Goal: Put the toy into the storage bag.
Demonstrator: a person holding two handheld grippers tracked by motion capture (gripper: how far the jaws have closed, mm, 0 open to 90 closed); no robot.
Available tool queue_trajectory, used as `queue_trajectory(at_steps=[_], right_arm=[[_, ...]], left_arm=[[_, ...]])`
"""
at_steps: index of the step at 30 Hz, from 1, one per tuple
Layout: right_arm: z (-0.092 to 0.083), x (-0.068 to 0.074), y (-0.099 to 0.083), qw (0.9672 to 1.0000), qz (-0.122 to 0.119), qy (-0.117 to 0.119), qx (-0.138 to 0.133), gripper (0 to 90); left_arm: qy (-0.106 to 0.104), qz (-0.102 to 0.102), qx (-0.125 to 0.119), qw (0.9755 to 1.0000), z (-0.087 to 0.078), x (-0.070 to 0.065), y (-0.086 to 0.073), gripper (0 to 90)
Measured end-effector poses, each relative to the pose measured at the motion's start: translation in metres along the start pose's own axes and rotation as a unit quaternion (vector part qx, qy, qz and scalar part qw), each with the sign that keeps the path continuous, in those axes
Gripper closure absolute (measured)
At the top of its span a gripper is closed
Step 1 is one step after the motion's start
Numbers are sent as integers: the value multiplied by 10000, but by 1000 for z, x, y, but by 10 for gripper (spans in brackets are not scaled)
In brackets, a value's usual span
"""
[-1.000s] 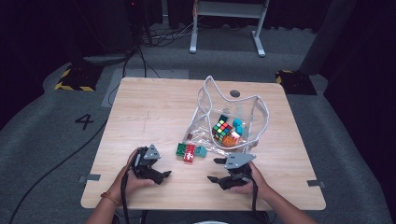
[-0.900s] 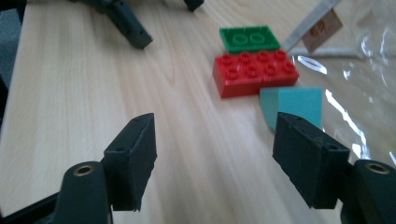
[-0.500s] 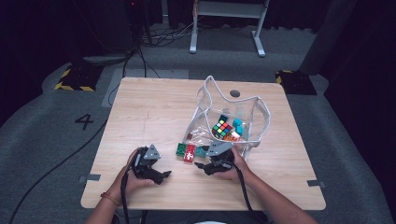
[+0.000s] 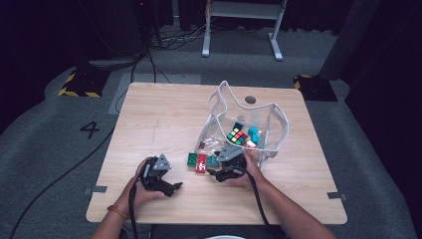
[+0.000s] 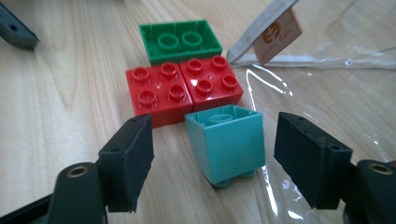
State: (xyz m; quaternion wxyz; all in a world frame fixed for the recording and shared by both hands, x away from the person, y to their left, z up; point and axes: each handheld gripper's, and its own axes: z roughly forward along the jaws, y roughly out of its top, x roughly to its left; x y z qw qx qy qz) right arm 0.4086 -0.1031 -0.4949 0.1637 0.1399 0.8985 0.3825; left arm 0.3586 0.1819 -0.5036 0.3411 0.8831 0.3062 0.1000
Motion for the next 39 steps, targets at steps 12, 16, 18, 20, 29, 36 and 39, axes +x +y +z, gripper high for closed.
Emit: queue_trajectory(at_steps=[12, 16, 18, 20, 29, 36, 39], right_arm=[[7, -3, -1, 9988, 162, 472, -20, 446], [3, 0, -4, 9974, 305, 655, -45, 550], [1, 1, -5, 9973, 187, 702, -67, 583], [-2, 4, -6, 9969, 184, 771, 4, 588], [-26, 16, -10, 9937, 299, 1045, -271, 591], [-48, 19, -13, 9949, 323, 934, -209, 591], [-58, 17, -18, 9951, 396, 870, -251, 592]], left_arm=[[0, 2, 5, 10000, 0, 0, 0, 39], [2, 1, 1, 10000, 0, 0, 0, 39], [-2, 2, 7, 10000, 0, 0, 0, 39], [-7, -2, 7, 10000, 0, 0, 0, 39], [-2, 37, 32, 10000, -1, 0, 0, 40], [-23, 44, 29, 10000, -1, 0, 0, 42], [-24, 43, 28, 10000, -1, 0, 0, 42]])
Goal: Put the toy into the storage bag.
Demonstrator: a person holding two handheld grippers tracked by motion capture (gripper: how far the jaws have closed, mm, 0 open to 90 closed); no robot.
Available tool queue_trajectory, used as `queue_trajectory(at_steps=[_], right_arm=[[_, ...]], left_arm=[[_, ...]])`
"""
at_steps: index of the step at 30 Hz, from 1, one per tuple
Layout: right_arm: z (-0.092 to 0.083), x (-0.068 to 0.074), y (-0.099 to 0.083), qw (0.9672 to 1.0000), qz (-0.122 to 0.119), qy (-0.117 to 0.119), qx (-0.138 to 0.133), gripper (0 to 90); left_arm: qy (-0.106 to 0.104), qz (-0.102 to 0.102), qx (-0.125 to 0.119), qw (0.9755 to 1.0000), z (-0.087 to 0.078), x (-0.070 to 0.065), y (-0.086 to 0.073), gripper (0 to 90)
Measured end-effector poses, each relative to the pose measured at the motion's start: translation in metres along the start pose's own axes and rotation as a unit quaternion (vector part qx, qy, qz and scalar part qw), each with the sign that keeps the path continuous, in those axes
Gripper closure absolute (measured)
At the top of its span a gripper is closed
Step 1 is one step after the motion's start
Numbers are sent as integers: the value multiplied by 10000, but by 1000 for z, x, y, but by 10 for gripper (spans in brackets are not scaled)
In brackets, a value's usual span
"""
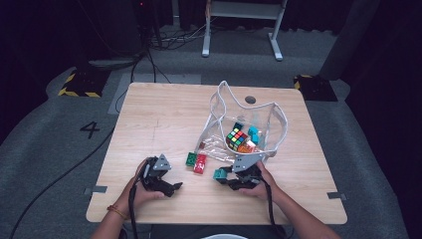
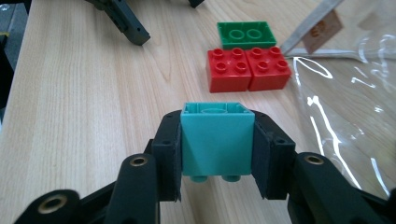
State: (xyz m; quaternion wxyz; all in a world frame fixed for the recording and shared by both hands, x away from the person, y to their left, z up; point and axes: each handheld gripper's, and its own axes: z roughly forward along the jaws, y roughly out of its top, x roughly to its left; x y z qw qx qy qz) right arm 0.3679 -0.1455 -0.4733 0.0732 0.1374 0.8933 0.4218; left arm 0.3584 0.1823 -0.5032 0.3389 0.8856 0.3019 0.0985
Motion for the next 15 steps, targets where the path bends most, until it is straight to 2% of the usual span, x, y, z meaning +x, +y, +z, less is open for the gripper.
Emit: queue_trajectory(at_steps=[6, 7, 8, 11, 13, 14, 15], right_arm=[[-23, -3, -15, 9999, 75, -114, -23, 592], [-26, -5, -17, 9999, -43, -111, -100, 592], [-29, -6, -20, 9998, -36, -136, -119, 592], [-40, -4, -30, 9996, 132, -247, 10, 592], [-45, -4, -35, 9995, 179, -272, -5, 592], [-48, -6, -37, 9996, 20, -284, -59, 592], [-51, -6, -40, 9994, 77, -308, -96, 592]], left_arm=[[1, 5, 1, 10000, 0, 0, 0, 42], [4, 5, 1, 10000, 0, 0, 0, 42], [1, 8, 2, 10000, 0, 0, 0, 42], [2, 3, 1, 10000, 0, 0, 0, 42], [3, 4, 1, 10000, 0, 0, 0, 42], [4, 5, 1, 10000, 0, 0, 0, 42], [2, 3, 1, 10000, 0, 0, 0, 42]])
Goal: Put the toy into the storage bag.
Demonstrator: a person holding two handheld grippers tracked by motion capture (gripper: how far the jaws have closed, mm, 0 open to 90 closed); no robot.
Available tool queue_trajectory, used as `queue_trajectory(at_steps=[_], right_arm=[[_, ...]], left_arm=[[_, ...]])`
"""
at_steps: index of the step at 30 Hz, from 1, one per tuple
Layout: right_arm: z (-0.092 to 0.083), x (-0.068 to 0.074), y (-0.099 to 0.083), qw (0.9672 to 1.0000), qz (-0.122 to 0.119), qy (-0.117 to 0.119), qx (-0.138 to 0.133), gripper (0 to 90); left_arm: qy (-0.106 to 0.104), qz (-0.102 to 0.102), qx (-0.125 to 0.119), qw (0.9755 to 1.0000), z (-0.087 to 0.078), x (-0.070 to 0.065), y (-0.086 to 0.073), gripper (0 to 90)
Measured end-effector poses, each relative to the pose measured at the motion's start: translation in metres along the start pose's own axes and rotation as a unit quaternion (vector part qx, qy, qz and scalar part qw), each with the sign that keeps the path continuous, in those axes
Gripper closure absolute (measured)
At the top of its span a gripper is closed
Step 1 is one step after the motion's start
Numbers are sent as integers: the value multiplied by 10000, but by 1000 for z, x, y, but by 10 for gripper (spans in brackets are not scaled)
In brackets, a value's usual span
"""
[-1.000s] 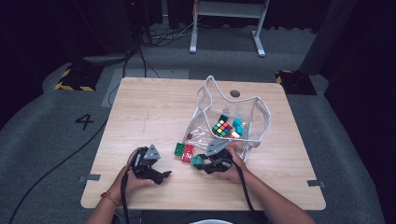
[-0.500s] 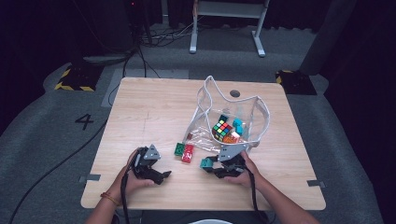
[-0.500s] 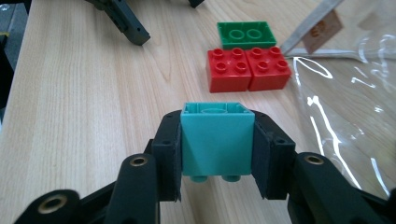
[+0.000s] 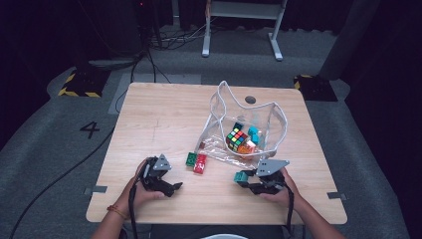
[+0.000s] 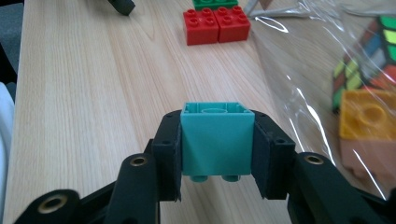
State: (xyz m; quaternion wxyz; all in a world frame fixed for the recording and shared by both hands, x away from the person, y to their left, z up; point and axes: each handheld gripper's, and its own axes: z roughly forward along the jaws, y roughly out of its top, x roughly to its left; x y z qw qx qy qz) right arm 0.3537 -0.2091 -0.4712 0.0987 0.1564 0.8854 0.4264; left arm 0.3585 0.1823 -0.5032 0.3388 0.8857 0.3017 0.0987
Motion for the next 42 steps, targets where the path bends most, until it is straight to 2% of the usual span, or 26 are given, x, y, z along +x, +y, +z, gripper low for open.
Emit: queue_trajectory(at_steps=[2, 7, 15, 22, 27, 34, 42], right_arm=[[-9, -1, -5, 9999, 131, -56, 4, 592], [-24, -5, -15, 9996, 168, -209, 23, 592], [-50, -11, -32, 9979, 401, -502, -3, 592], [-75, -23, -48, 9942, 632, -874, -11, 592], [-91, -35, -53, 9897, 776, -1203, -64, 592], [-111, -48, -46, 9850, 844, -1485, -237, 592], [-140, -67, -13, 9795, 741, -1775, -594, 592]], left_arm=[[2, 1, 0, 10000, 0, 0, 0, 42], [1, 1, 1, 10000, 0, 0, 0, 42], [-1, 6, 2, 10000, 0, 0, 0, 42], [-2, 1, 4, 10000, 0, 0, 0, 42], [-9, 0, 5, 10000, 0, 0, 0, 42], [-4, 4, 5, 10000, 0, 0, 0, 42], [-16, 1, 6, 10000, 0, 0, 0, 42]])
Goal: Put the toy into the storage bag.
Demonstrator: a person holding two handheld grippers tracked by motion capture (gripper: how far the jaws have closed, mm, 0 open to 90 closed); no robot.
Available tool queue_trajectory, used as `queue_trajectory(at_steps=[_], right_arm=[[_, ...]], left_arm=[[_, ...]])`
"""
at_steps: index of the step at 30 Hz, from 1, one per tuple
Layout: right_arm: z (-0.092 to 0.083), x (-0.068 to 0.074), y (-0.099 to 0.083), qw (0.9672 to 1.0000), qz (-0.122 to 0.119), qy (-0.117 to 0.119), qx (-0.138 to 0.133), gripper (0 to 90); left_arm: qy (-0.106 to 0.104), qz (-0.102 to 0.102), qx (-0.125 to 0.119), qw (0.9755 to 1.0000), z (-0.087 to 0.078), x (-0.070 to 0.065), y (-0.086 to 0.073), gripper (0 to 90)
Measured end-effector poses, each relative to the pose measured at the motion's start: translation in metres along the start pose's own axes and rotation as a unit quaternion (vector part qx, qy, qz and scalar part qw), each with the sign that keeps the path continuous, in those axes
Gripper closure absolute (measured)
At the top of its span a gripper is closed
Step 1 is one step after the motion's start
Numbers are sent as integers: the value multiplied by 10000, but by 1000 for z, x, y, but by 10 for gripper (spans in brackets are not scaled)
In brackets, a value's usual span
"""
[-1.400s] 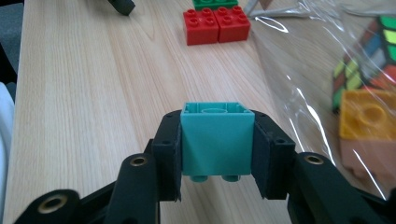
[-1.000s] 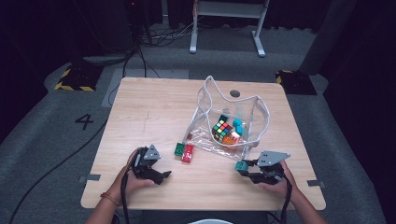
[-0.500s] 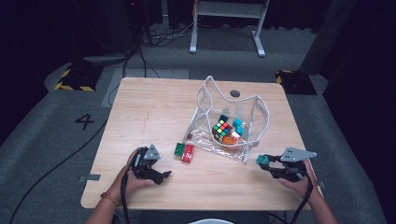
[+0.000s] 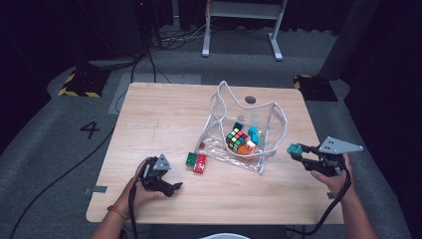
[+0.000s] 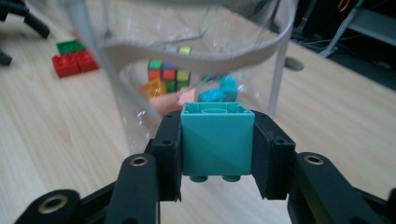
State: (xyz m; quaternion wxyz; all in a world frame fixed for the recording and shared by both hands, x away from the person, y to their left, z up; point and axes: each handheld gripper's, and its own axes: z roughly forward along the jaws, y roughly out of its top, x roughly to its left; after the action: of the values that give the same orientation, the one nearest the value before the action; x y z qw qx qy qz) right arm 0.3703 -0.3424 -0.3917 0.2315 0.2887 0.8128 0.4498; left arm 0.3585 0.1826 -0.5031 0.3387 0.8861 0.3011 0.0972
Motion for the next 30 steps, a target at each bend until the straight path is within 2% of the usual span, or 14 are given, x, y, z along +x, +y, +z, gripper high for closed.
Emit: queue_trajectory(at_steps=[4, 8, 15, 17, 18, 22, 24, 26, 28, 30], right_arm=[[-6, -8, 18, 9998, 95, -39, -176, 592], [-10, -12, 34, 9996, 0, -138, -243, 592], [-9, -14, 61, 9995, -100, -81, -289, 593], [-5, -12, 70, 9995, -106, 27, -303, 593], [-1, -12, 75, 9994, -195, 43, -287, 592], [15, -7, 89, 9990, -304, 236, -224, 592], [24, -6, 94, 9988, -239, 395, -145, 592], [33, -5, 99, 9984, -334, 447, -70, 592], [42, -2, 106, 9975, -368, 610, 2, 592], [49, 1, 112, 9963, -518, 688, 66, 592]], left_arm=[[1, -2, -3, 10000, 0, 0, 0, 42], [1, -2, -2, 10000, 0, 0, 0, 42], [4, 0, -1, 10000, 0, 0, 0, 42], [-2, -3, 2, 10000, 0, 0, 0, 42], [0, -17, -13, 10000, 0, 0, 0, 42], [0, -3, 2, 10000, 0, 0, 0, 42], [3, -1, -2, 10000, 0, 0, 0, 42], [-1, -3, -1, 10000, 0, 0, 0, 42], [-1, 0, 0, 10000, 0, 0, 0, 42], [-3, -2, -1, 10000, 0, 0, 0, 42]])
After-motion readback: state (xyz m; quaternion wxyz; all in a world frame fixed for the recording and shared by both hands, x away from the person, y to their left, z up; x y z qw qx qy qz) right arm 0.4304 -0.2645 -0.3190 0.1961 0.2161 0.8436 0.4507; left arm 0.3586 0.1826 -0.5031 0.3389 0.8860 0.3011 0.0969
